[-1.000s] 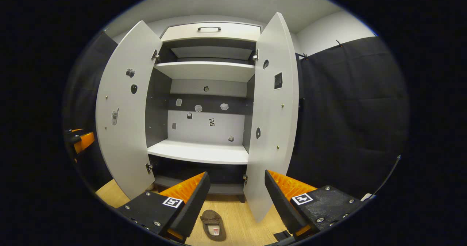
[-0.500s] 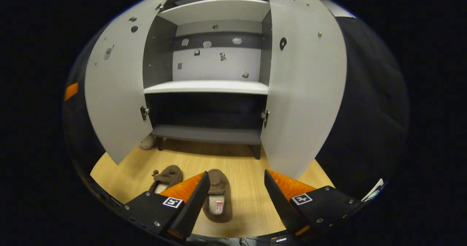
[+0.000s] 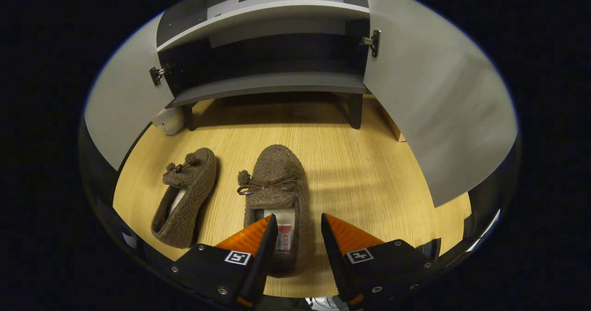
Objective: Grab one shoe with the right hand and put it into the shoe cabinet, grab the other shoe with the left hand and put it into the shoe cabinet; then close the right door with the right hand and the left door with the left hand.
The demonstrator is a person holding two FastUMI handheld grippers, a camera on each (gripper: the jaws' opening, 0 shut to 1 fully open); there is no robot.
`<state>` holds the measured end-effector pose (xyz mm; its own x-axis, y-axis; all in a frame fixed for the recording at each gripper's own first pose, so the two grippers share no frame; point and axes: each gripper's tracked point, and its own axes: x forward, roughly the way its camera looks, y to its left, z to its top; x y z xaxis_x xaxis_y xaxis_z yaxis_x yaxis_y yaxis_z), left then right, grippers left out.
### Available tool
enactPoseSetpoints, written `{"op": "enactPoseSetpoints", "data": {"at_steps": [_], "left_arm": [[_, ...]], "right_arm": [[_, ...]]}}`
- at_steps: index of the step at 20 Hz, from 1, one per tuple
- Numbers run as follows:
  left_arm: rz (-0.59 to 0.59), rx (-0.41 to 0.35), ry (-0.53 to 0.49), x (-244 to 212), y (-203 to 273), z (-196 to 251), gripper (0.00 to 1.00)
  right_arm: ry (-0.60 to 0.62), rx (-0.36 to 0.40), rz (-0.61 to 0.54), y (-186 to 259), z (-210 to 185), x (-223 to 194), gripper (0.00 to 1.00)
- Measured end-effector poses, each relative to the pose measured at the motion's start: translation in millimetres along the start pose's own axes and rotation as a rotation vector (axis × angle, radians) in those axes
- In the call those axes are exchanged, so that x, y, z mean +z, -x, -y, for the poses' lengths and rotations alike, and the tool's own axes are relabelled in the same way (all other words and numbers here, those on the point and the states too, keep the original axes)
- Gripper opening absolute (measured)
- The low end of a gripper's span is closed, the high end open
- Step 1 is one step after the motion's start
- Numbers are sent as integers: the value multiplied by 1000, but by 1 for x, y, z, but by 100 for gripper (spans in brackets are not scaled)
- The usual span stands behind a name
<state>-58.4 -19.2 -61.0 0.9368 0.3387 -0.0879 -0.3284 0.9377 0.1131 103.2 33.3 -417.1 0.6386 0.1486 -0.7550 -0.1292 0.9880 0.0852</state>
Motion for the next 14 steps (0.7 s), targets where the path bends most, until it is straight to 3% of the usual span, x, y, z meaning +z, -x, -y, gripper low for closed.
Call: {"op": "enactPoseSetpoints", "data": {"at_steps": [4, 5, 6, 7, 9, 14], "left_arm": [[-31, 63, -3, -9, 15, -15, 98], [-39, 76, 3, -12, 17, -17, 98], [-45, 83, 10, -16, 21, -18, 98], [-46, 87, 14, -16, 23, -19, 97], [-48, 90, 10, -19, 25, -20, 98], [-40, 42, 12, -16, 14, -18, 98]], "right_arm": [[-27, -15, -70, -27, 0, -10, 39], [-31, -26, -74, -30, 3, -10, 23], [-49, -29, -77, -28, 4, -8, 22], [-66, -23, -76, -27, 4, -6, 11], [-92, -16, -58, -14, 4, 3, 4], [-114, 44, 55, 49, -4, 70, 1]]}}
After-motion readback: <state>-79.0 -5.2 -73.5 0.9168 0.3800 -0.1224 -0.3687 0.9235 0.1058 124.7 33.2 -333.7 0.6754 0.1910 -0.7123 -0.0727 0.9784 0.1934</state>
